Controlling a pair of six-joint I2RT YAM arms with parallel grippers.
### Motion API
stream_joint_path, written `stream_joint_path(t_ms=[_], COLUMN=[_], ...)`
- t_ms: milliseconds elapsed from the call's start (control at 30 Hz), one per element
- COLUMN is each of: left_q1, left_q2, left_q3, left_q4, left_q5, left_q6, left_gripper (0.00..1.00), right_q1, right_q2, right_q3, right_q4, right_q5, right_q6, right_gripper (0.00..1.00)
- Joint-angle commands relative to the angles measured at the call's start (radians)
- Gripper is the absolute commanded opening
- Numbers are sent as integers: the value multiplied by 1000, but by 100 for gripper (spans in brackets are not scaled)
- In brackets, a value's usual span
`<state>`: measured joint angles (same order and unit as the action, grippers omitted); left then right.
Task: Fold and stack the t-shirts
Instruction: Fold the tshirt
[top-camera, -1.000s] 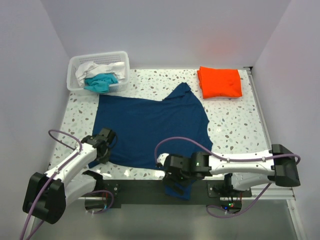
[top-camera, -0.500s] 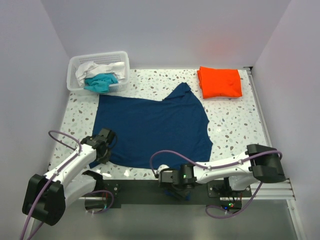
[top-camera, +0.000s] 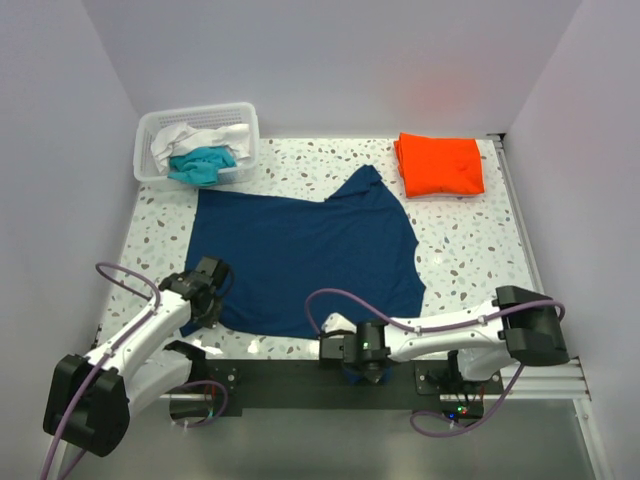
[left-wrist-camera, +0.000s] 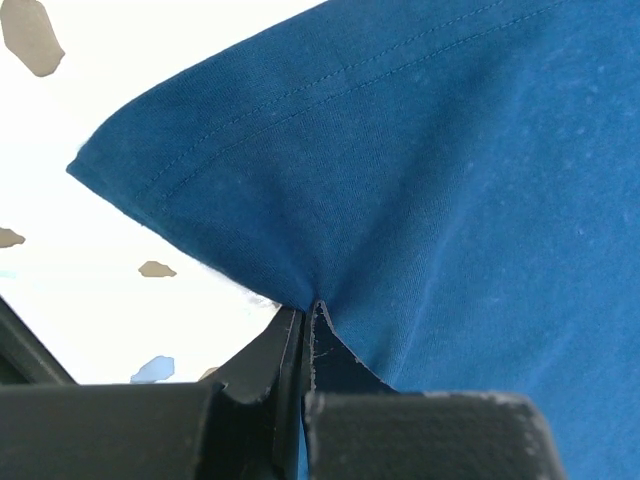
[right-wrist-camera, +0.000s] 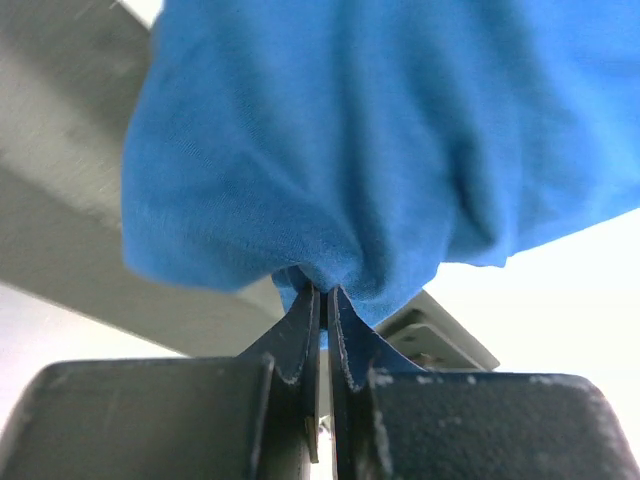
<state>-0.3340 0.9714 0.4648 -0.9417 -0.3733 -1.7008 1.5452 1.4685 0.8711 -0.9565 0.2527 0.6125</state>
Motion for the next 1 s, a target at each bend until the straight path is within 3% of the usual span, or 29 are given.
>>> stream_joint_path(t_ms=[0,233,300,500,767,967], left_q1=[6,6,6,6,15,64], left_q2=[0,32,70,148,171,242], left_q3=[55,101,133,224,290,359], left_q4=[-51,-10,-2,-12,-28,0], left_q5=[-15,4,2,-25,-81,-90], left_q6=[13,52,61,69,58,147], left_gripper=[0,0,0,0,0,0], right_q1=[-95,-337,-420,-525,-642,-694], right_q2=[-83,-166,-175,-122,-70,-34], right_q3=[63,149,163,249,322,356], right_q4=[-105,-129,-102,-94,-47,-36], right_q5=[123,180,126,213,212,203], right_q6=[14,-106,-149,-212,-312,-367], right_gripper=[0,0,0,0,0,0])
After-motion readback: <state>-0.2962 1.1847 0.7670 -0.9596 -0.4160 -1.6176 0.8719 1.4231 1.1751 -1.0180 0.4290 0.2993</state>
